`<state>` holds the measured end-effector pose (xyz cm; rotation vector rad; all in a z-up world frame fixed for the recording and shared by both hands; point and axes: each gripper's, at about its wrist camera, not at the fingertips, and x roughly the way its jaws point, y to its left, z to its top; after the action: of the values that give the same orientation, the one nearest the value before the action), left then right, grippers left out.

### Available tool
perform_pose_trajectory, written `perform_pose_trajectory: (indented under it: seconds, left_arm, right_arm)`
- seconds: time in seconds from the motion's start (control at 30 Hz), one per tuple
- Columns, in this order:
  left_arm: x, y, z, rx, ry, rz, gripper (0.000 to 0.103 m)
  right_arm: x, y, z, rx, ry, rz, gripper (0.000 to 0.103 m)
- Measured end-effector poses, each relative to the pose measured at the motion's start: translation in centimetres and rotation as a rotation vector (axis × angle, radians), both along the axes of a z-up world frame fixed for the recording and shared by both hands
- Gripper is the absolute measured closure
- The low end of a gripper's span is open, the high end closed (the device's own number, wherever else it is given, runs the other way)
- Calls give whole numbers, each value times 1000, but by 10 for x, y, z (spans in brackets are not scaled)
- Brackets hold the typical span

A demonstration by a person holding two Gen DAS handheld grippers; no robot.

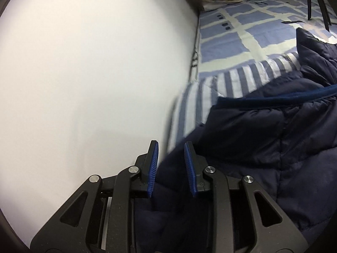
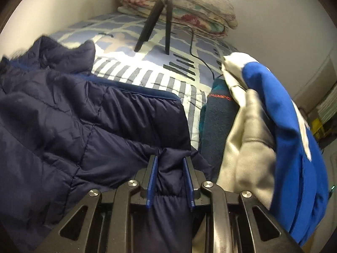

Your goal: Fold large clothes

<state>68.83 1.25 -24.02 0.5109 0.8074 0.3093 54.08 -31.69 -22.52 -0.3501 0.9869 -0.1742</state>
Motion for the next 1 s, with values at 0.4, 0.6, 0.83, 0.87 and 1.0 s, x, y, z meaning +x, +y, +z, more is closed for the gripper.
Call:
perform_pose_trajectory:
  seconds: [0.4,0.6,0.83,0.87,1.0]
  left_arm:
    - [-94,-55,47,-488,178,-420,72]
    - [-79,-61,-3,-408,192,-354,72]
    - [-72,-65,-7,-348,140,-340,72]
    - [-75,-66,-2,-350,128,-336,72]
    - [-114,-75,32,-493,90,-412,72]
  right_arm:
    - [-45,55,39,310,-94,220,77]
    - [-34,71,8,269,-37,204,77]
    - [-23,50,-8,297,-31,121,77]
    - [-27,51,-4,288,-35,121,77]
    - [-56,40,17,344,-65,97,74]
